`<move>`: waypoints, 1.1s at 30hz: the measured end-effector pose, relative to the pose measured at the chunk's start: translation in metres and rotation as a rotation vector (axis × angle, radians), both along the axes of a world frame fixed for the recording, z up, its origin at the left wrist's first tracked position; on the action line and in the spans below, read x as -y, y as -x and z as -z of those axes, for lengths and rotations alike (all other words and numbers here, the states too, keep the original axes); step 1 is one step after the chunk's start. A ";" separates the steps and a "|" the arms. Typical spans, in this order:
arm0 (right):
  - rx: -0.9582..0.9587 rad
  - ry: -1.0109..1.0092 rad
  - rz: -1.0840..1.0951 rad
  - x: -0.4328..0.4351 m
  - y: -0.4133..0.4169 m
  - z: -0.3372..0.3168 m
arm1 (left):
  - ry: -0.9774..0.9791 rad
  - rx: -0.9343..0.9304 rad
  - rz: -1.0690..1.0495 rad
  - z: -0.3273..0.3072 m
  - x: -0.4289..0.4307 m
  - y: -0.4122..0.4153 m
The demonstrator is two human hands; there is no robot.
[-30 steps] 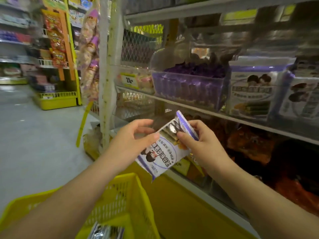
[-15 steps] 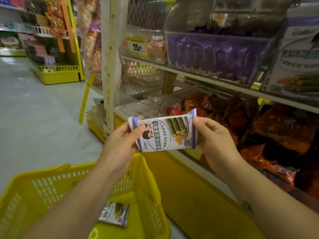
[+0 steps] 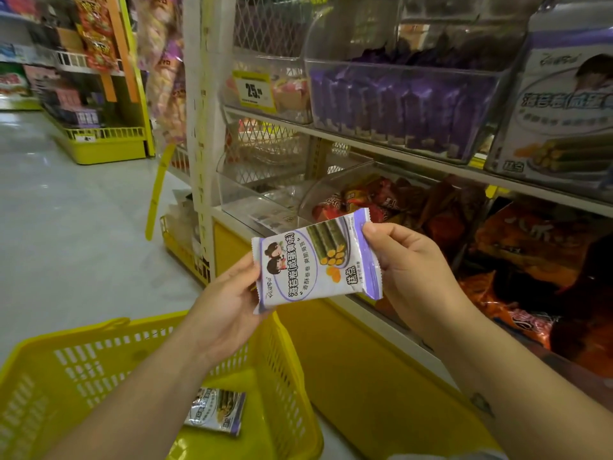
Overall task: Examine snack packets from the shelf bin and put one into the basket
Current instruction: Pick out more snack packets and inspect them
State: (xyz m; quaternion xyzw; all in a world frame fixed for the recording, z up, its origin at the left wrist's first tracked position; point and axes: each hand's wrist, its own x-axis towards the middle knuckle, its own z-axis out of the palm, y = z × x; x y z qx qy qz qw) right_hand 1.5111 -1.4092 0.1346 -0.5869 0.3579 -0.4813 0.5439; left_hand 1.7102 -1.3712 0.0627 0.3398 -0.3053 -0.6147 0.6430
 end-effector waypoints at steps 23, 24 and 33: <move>0.021 -0.123 0.128 0.011 0.012 0.011 | 0.236 0.216 0.394 -0.048 -0.024 -0.020; 0.086 -0.167 0.079 0.011 0.012 0.010 | 0.238 0.212 0.385 -0.048 -0.024 -0.021; 0.194 -0.223 -0.068 0.008 0.006 0.006 | 0.145 0.141 0.058 -0.032 -0.010 -0.021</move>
